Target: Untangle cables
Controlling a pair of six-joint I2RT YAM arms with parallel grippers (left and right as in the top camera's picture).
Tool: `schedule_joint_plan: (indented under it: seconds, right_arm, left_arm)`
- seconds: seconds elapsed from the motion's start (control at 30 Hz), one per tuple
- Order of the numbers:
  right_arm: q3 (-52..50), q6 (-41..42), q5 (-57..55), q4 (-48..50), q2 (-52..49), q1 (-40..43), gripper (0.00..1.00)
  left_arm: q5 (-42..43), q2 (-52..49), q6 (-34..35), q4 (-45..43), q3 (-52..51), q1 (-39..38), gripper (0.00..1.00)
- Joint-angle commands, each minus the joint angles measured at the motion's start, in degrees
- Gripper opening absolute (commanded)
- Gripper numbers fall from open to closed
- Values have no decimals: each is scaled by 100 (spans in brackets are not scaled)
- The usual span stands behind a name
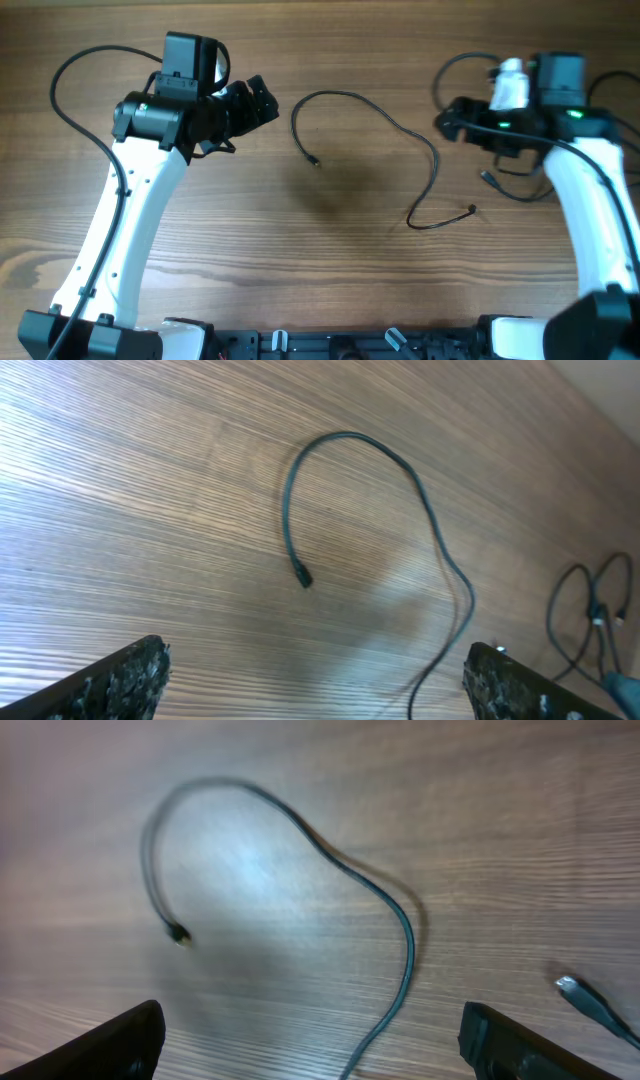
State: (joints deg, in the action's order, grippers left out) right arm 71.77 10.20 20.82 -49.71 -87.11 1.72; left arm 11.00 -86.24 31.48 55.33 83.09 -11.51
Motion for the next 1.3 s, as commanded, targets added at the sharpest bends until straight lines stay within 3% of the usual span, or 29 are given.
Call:
schedule_joint_plan:
  seconds: [0.0,0.27,0.43,0.53,0.6,0.63,0.67,0.83,1.1,1.27]
  right_arm:
    - [87,-149,-1008,260,-509,-439,95]
    - [87,-1056,-1440,1661,-1884,-632,68]
    - [87,-1810,-955,1794,-2463,-638,60]
    - [87,-1838,-758,1869,-2706,-638,54]
    - [85,-1808,-697,1882,-2796,-638,42]
    - [85,-1733,-691,1880,-2820,-638,28]
    - [87,-1703,-669,1882,-2820,-638,21]
    - [87,-1598,-651,1875,-2820,-643,4]
    - [765,-874,-656,1351,-2433,-614,4]
    - [2208,-387,-1145,699,-1725,-603,4]
  left_arm:
    - [-170,31,-262,28,50,17,96]
    - [-173,-4,-264,26,48,17,97]
    - [-173,-46,-264,22,50,17,97]
    - [-173,-79,-262,-9,50,17,98]
    - [-170,-83,-260,-20,48,15,99]
    - [-170,-83,-262,-17,50,17,99]
    - [-170,-83,-262,-17,50,17,99]
    - [-170,-83,-260,-17,50,17,100]
    - [-170,-83,-260,-17,50,17,100]
    - [-170,-83,-260,-17,50,17,100]
